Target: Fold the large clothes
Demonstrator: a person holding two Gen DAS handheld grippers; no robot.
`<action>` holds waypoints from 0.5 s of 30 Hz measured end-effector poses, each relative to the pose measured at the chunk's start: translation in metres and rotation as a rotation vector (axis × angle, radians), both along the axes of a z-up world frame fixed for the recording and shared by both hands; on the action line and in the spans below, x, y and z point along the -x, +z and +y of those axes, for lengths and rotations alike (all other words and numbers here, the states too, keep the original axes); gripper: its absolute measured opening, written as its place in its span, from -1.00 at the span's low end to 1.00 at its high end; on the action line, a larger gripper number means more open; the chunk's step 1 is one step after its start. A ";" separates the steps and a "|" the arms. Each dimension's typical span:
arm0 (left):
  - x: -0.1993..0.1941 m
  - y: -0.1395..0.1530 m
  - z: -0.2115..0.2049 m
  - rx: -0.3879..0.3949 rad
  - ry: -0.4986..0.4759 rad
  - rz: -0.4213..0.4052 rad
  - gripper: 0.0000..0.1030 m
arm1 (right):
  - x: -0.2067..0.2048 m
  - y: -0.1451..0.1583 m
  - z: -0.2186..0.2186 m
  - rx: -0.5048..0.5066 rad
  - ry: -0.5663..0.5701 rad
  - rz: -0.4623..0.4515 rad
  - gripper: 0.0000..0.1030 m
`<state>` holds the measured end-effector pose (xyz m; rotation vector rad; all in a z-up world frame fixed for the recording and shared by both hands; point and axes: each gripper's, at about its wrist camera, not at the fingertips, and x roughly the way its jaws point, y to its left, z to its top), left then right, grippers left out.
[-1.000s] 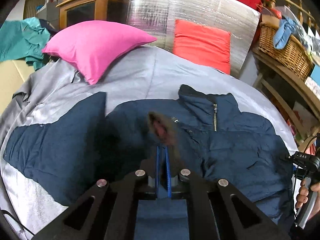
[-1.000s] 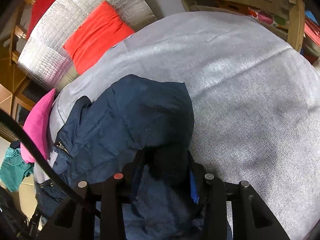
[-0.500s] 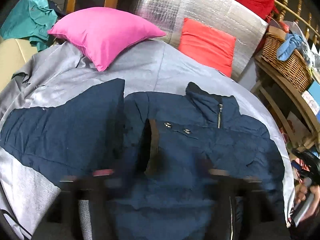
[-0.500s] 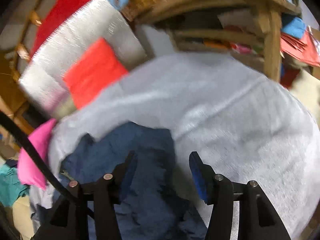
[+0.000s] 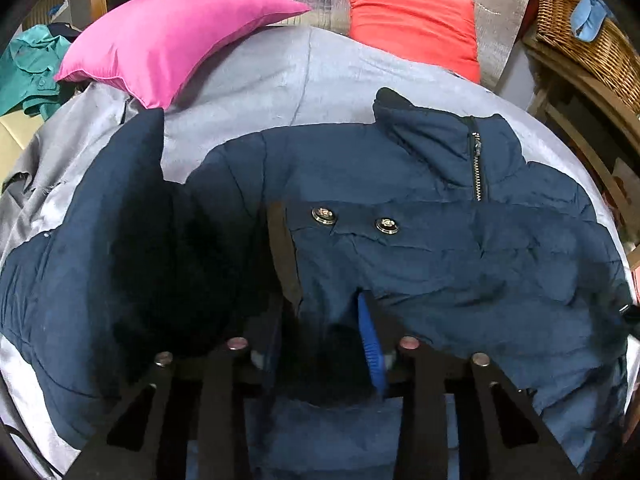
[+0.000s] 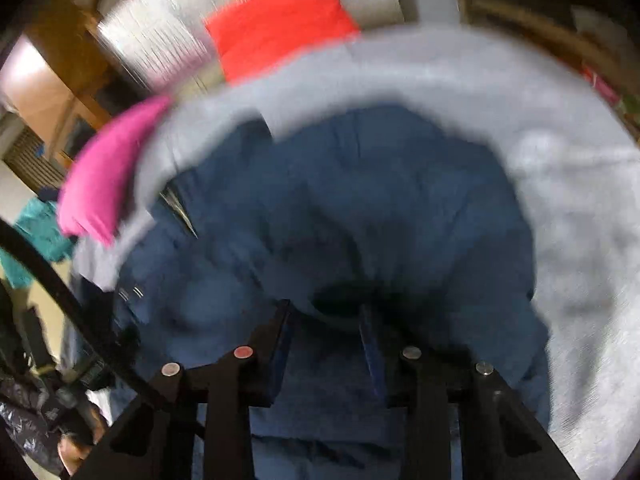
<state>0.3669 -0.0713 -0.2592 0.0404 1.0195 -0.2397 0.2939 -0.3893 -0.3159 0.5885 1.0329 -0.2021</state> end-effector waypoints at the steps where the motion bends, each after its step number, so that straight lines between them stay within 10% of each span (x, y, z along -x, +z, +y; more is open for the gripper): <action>1: 0.001 0.002 0.002 0.010 -0.002 -0.001 -0.47 | -0.001 -0.005 -0.001 -0.004 0.001 0.018 -0.31; 10: 0.029 0.025 0.019 0.085 -0.019 -0.007 -0.65 | 0.002 -0.003 -0.004 -0.022 -0.004 0.005 -0.26; 15: 0.052 0.057 0.061 0.142 0.047 -0.060 0.16 | 0.013 0.009 0.003 -0.045 0.006 -0.061 0.00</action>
